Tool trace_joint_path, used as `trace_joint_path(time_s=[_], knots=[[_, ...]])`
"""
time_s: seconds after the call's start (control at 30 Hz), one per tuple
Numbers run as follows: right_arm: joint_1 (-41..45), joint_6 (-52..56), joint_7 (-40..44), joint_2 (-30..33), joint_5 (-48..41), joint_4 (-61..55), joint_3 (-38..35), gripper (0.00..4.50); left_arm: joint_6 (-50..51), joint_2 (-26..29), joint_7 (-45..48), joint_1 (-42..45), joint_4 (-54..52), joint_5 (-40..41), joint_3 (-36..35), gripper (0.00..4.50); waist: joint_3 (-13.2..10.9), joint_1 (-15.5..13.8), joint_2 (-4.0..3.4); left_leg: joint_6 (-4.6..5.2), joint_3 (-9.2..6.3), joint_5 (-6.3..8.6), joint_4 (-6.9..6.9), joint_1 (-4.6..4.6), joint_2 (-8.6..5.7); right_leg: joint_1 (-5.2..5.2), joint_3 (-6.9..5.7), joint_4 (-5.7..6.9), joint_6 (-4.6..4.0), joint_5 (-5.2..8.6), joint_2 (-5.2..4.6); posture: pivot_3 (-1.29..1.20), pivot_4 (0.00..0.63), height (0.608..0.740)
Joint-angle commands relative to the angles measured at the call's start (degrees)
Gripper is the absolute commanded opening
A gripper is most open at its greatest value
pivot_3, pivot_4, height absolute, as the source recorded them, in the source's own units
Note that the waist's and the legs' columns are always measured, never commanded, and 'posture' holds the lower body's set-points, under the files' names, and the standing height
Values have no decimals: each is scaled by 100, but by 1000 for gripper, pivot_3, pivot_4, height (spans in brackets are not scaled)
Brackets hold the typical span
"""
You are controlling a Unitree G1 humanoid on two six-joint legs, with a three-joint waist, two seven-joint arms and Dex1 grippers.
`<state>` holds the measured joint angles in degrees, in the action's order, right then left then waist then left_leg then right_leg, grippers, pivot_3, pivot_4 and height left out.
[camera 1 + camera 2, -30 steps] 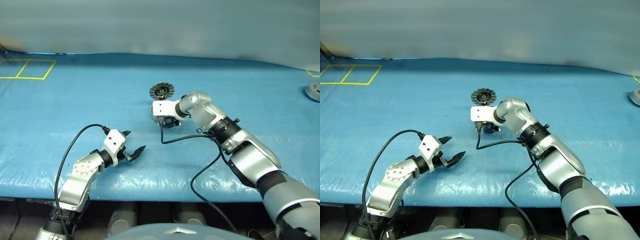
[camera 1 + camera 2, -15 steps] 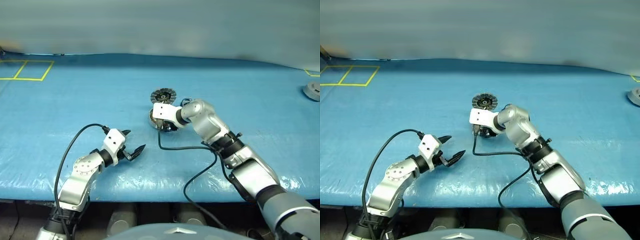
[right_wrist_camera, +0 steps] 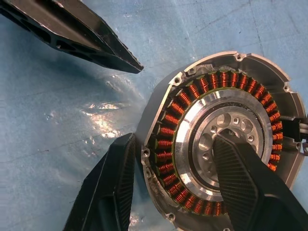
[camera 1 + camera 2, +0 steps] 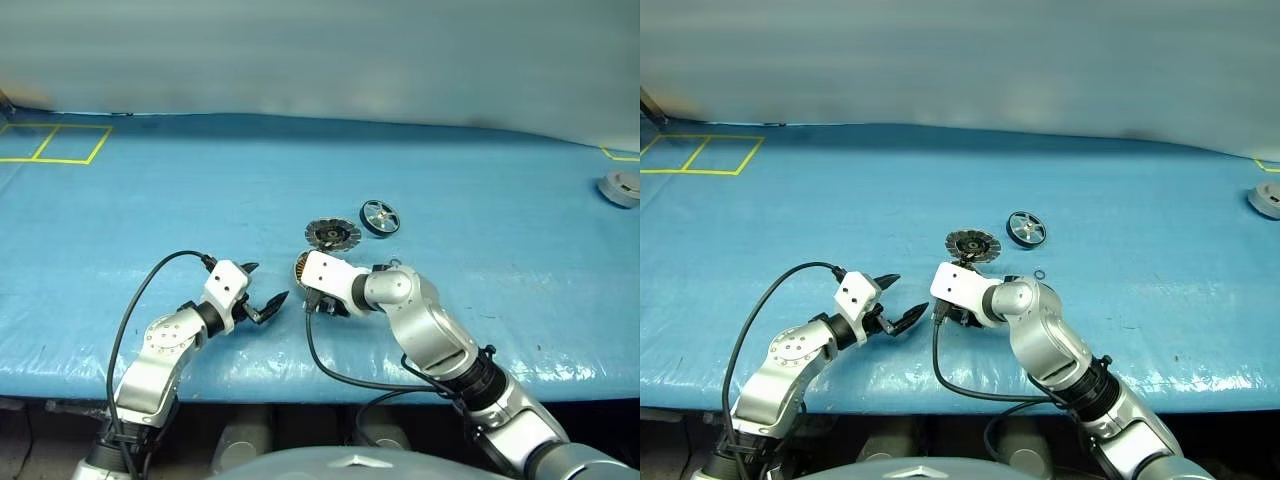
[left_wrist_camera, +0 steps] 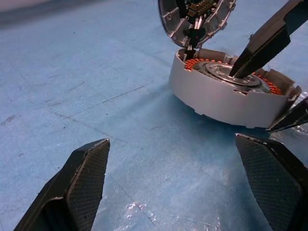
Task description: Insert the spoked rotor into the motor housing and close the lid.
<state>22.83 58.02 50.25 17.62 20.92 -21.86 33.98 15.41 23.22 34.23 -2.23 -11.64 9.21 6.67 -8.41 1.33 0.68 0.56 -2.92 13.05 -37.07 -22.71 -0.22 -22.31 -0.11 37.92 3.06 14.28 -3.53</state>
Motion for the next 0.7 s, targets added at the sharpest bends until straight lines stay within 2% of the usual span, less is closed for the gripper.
trace_joint_path(time_s=[0.03, 0.2, 0.23, 0.5, 0.6, 0.7], knots=[[-209, 582, -158, -176, -303, -8, 230, 2850, -77, -12, 18, 15, -180, 82, -67, 4500, 0, 0, 1, 0, 0, 0, 1, 0, 2, -1, 0, 0, -1, 0, 1, 0, 150, 740], [45, 1328, -656, -552, -439, -535, 60, 4385, -93, -24, 45, 37, -130, 80, -66, 4500, -8, -13, -7, -1, -1, 0, 7, -12, 2, -14, 0, -1, -13, -7, 1, 0, 150, 740], [103, 1497, -698, -601, -535, -648, -2, 4466, -97, -29, 48, 44, -119, 81, -68, 4500, -11, -14, -8, -1, -1, 0, 6, -18, 1, -19, -1, -1, -22, -16, 1, 0, 150, 740], [658, 2622, -696, -351, -1532, -1832, -691, 4466, -119, -51, 115, 123, -25, 82, -63, 4500, -40, -16, -15, 0, -4, 0, 8, -36, -3, -33, -3, -6, -9, -22, -2, 0, 150, 740], [388, 2259, -447, -45, -2092, -2158, -1322, 4466, -136, -21, 184, 112, -73, 102, -54, 4500, -40, -30, -14, 0, -13, 0, 8, -54, -7, -44, -11, -12, 7, -31, -1, 0, 150, 740], [-469, 1034, -276, 334, -2526, -2151, -2123, 4466, -237, 97, 404, -15, -198, 101, 36, 4500, -40, -48, -13, 3, -17, 1, 5, -82, -14, -43, -14, -17, 14, -32, -3, 0, 150, 740]])
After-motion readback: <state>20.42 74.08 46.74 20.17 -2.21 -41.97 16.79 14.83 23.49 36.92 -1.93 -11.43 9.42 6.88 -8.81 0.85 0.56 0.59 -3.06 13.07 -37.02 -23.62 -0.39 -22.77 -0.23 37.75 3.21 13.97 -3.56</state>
